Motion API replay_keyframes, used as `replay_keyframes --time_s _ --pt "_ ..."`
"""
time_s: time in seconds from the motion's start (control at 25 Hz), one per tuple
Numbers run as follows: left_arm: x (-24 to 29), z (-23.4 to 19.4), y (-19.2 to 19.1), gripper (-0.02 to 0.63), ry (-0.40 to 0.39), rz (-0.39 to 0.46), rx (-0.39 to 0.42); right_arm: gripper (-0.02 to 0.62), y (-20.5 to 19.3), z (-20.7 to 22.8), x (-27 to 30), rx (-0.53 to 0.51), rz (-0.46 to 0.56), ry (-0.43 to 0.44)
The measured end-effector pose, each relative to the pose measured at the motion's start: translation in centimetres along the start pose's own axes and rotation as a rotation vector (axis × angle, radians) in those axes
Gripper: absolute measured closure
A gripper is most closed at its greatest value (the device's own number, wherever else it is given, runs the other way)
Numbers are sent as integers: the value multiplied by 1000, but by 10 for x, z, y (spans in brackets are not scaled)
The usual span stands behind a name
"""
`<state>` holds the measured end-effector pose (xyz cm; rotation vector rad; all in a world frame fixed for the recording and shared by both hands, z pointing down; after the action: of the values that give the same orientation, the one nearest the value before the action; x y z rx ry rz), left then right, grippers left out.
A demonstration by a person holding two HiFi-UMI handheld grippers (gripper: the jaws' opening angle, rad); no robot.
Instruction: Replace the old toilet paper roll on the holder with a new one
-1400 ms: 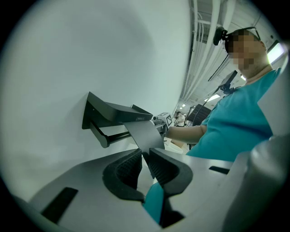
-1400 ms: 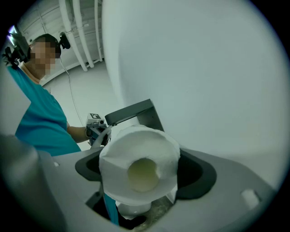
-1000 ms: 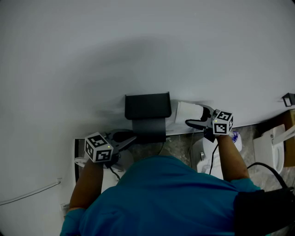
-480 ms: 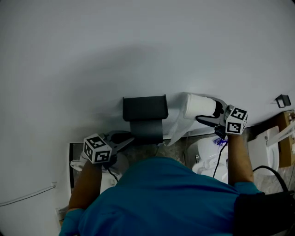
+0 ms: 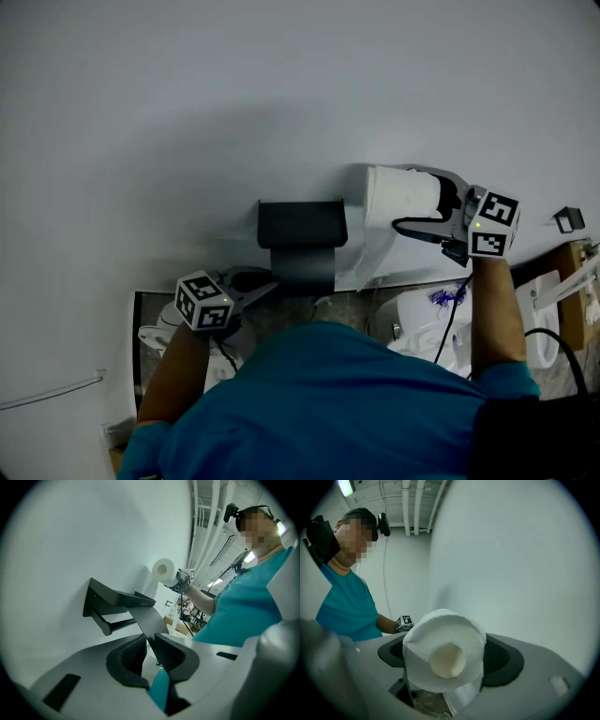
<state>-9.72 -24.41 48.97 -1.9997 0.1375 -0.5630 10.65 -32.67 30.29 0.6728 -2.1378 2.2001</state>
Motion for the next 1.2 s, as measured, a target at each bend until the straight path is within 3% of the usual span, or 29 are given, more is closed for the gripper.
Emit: replay_keyframes --time_s 0.32,0.64,1.2 --pt "1 0 0 551 -12 -3 5 164 27 -15 60 -78 -104 57" --pt "1 0 1 551 -21 1 6 164 -6 -26 124 -39 -177 82" --pt "1 -1 0 551 -26 5 -5 163 -43 -27 161 39 -28 76"
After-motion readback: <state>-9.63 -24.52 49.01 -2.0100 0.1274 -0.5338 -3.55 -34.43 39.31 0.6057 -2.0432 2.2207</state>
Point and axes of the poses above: the fingertips, and each gripper's own axes: x forward along the fingers, z to its right, y out of its top, the point moved 1 cm from there along -x, backward along the fingers
